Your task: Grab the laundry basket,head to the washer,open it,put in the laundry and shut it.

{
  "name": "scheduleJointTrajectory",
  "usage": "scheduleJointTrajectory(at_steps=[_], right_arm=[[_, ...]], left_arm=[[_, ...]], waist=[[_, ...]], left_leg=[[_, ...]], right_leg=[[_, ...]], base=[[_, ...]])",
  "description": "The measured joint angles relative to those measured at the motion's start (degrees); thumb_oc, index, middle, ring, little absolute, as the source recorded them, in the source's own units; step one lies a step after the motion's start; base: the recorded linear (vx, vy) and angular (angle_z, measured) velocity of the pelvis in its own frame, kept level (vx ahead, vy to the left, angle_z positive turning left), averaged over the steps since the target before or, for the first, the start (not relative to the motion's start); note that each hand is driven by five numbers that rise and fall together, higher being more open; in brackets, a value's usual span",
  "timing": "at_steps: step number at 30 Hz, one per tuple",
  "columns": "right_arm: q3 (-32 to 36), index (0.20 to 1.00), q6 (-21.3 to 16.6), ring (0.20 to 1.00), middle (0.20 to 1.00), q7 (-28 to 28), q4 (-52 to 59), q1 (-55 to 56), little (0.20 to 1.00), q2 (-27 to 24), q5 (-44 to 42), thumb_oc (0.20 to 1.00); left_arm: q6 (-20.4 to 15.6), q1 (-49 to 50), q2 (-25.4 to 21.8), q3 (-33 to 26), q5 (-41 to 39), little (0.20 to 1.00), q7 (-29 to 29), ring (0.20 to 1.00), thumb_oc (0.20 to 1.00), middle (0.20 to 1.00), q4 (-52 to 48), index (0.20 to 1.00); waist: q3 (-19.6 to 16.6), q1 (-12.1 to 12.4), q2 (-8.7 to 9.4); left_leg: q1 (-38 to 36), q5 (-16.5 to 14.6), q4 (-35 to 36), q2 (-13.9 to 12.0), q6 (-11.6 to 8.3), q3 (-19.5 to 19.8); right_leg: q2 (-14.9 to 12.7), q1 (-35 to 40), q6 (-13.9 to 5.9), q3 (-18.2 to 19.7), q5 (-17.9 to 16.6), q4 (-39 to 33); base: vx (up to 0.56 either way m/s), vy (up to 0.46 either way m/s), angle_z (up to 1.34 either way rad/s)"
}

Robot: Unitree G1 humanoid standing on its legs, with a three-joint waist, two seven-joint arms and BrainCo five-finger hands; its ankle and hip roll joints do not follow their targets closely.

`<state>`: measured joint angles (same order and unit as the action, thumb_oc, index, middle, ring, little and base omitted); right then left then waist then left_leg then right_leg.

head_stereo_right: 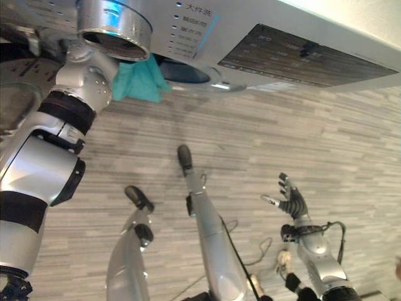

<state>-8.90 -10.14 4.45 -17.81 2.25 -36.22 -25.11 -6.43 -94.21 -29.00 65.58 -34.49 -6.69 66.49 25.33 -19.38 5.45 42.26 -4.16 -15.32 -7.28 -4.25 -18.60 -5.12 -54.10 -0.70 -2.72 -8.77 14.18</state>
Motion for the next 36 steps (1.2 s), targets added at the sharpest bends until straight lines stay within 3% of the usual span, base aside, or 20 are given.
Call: scheduleJointTrajectory(at_steps=[2, 3, 6, 7, 12, 18, 19, 21, 25, 30, 32, 33, 36], right_arm=[[3.1, 1.000, 1.6, 1.000, 1.000, -1.2, -3.0, 0.6, 1.000, -2.8, 0.0, 1.000], [4.4, 1.000, 1.9, 1.000, 1.000, -1.6, -3.3, 1.2, 1.000, -3.4, 0.1, 1.000], [5.3, 1.000, 2.1, 1.000, 1.000, -2.1, -3.3, 2.2, 1.000, -4.2, 0.0, 1.000], [4.6, 1.000, 2.4, 1.000, 1.000, -2.2, -3.4, 2.0, 1.000, -4.0, 0.0, 1.000], [2.7, 1.000, 2.0, 1.000, 1.000, -2.5, -2.8, 1.8, 1.000, -3.8, 0.0, 1.000], [-1.7, 1.000, 1.8, 1.000, 1.000, -2.5, -3.5, 1.2, 1.000, -2.5, 0.0, 1.000], [-3.3, 1.000, 1.4, 1.000, 1.000, -2.1, -3.7, 0.5, 1.000, -1.8, 0.0, 1.000], [-4.9, 1.000, 1.3, 1.000, 1.000, -1.9, -6.8, -2.3, 1.000, 0.8, 0.0, 1.000], [-6.6, 1.000, 0.4, 1.000, 1.000, -0.4, -9.7, -6.3, 1.000, 5.2, 0.3, 1.000], [-6.7, 1.000, 1.0, 1.000, 1.000, 0.7, -16.4, -7.7, 1.000, 9.4, 1.7, 1.000], [-7.0, 1.000, 1.6, 1.000, 1.000, 1.6, -23.4, -10.8, 1.000, 12.5, 1.7, 1.000], [-9.4, 1.000, 2.4, 1.000, 1.000, 3.0, -32.1, -14.8, 1.000, 14.9, 1.7, 1.000], [-11.3, 1.000, 2.9, 1.000, 1.000, 4.2, -38.6, -20.2, 1.000, 16.5, 1.8, 1.000]], left_arm=[[3.0, -0.5, -1.6, 8.7, 21.6, 1.000, 8.4, 1.000, 1.000, 1.000, -3.8, 1.000], [3.5, -1.4, -1.7, 13.8, 28.4, 1.000, 10.1, 1.000, 1.000, 1.000, -5.4, 1.000], [3.6, -0.4, -0.1, 13.0, 38.6, 1.000, 12.1, 1.000, 1.000, 1.000, -7.7, 1.000], [4.1, 0.6, 2.7, 8.7, 42.0, 1.000, 10.9, 1.000, 1.000, 1.000, -7.6, 1.000], [5.2, 0.7, 8.2, 3.6, 44.5, 1.000, 6.8, 1.000, 1.000, 1.000, -10.1, 1.000], [5.3, 4.1, 5.2, -3.3, 43.4, 1.000, 3.6, 1.000, 1.000, 1.000, -21.3, 1.000], [5.3, 8.9, 5.4, -10.4, 43.3, 1.000, 1.4, 1.000, 1.000, 1.000, -25.3, 1.000], [5.2, 14.7, 7.6, -15.9, 42.3, 1.000, -2.1, 1.000, 1.000, 1.000, -27.0, 1.000], [5.2, 23.2, 10.1, -16.5, 43.6, 1.000, -4.4, 1.000, 1.000, 1.000, -30.4, 1.000], [5.2, 45.3, 9.5, -19.2, 44.8, 1.000, -2.0, 1.000, 1.000, 1.000, -35.9, 1.000], [5.0, 53.4, 11.1, -21.7, 44.8, 1.000, -1.8, 1.000, 1.000, 1.000, -34.5, 1.000], [4.9, 59.0, 14.4, -22.8, 44.6, 1.000, -2.4, 1.000, 1.000, 1.000, -28.0, 1.000], [5.4, 64.1, 16.0, -22.5, 44.6, 1.000, -3.9, 1.000, 1.000, 1.000, -22.4, 1.000]], waist=[[-0.6, -0.1, -1.64], [-0.8, -0.1, -2.01], [-0.9, -0.1, -2.10], [-0.9, 0.1, -2.10], [-0.9, 0.0, -2.12], [-0.9, 2.1, -3.49], [-0.9, 2.8, -3.58], [-0.8, 3.3, -3.63], [-0.7, 5.4, -5.13], [-0.5, 8.1, -6.08], [-0.4, 8.7, -6.19], [-0.3, 9.8, -6.42], [0.1, 12.4, -7.31]], left_leg=[[-0.1, 0.1, 2.1, 0.9, 0.20, 0.5], [-0.1, 0.2, 3.2, 1.2, 0.31, 0.6], [0.8, 1.0, 4.0, 1.9, 1.05, 0.8], [1.3, 1.7, 4.4, 2.2, 1.00, 0.9], [1.2, 2.9, 5.4, 1.5, 0.09, 0.8], [-0.3, 5.3, 8.3, 1.4, -0.76, 2.2], [-0.9, 5.8, 8.9, 1.4, -0.74, 2.5], [-2.2, 6.1, 9.5, 1.4, -0.69, 3.0], [-2.8, 7.3, 10.3, 2.1, -0.28, 5.4], [-5.5, 8.0, 11.6, 2.1, -0.20, 7.2], [-6.5, 8.1, 11.8, 2.1, -0.28, 8.3], [-7.8, 8.3, 11.8, 2.0, -0.30, 9.4], [-8.2, 9.1, 12.1, 2.5, -0.04, 11.0]], right_leg=[[-0.7, -0.3, -0.12, -0.8, 0.1, -0.5], [-0.9, -0.4, -0.15, -1.0, 0.1, -0.9], [-1.5, -0.8, -0.59, -0.9, 0.4, -1.5], [-1.8, -0.9, -0.97, -0.9, 0.7, -2.5], [-1.3, -0.9, -0.70, -1.2, 0.3, -2.8], [-1.0, 0.0, -0.31, -2.8, 0.0, -2.8], [-1.0, 0.5, -0.31, -3.0, 0.0, -2.7], [-1.0, 1.8, -0.20, -3.6, 0.2, -2.8], [-2.0, 3.4, -0.06, -5.3, 0.7, -2.7], [-2.2, 6.7, -0.25, -7.2, 1.7, -2.6], [-2.2, 8.1, -0.08, -8.2, 2.0, -2.6], [-2.2, 10.0, 0.08, -9.2, 2.5, -2.6], [-3.1, 10.5, -0.08, -10.5, 3.3, -1.3]], base=[[0.00, 0.058, 0.16], [-0.01, 0.032, 0.22], [-0.02, 0.015, 0.17], [-0.02, 0.020, 0.16], [-0.01, 0.019, 0.04], [-0.02, 0.023, 0.07], [-0.03, 0.024, 0.11], [-0.03, 0.027, 0.15], [-0.02, 0.025, 0.23], [-0.02, 0.004, 0.12], [-0.04, -0.009, 0.21], [-0.04, -0.001, 0.25], [-0.04, 0.015, 0.30]])
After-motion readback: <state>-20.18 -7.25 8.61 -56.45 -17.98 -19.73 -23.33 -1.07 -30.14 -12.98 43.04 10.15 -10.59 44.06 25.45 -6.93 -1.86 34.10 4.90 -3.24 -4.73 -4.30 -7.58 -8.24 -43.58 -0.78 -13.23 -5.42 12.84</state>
